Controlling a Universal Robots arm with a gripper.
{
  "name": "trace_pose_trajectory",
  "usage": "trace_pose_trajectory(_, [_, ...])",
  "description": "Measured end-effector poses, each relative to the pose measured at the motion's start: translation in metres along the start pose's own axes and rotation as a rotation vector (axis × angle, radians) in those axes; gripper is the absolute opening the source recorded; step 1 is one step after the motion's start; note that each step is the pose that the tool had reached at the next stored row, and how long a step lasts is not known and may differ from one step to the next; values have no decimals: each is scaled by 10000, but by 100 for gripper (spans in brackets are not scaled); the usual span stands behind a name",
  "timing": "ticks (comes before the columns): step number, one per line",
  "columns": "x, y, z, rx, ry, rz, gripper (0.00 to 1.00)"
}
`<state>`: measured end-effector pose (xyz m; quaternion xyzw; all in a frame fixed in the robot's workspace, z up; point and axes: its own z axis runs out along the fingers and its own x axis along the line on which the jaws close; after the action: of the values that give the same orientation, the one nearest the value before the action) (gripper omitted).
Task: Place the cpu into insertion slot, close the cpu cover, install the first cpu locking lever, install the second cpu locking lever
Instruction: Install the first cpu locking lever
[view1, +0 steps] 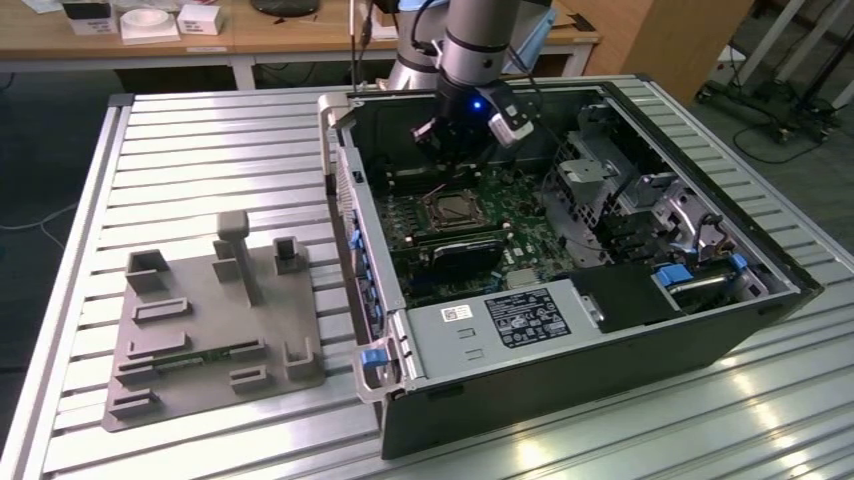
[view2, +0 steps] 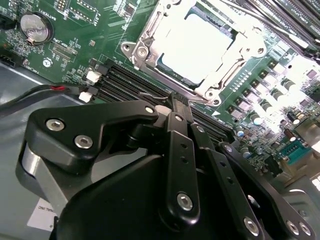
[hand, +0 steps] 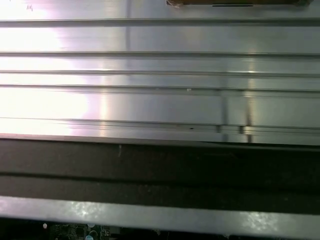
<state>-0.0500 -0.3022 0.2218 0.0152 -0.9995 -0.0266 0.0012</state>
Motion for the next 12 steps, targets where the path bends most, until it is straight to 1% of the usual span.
trace_pose_trajectory(6, [-4,4,23,0,0,0,10])
trace_pose_trajectory(12, [-8,4,27,0,0,3,10])
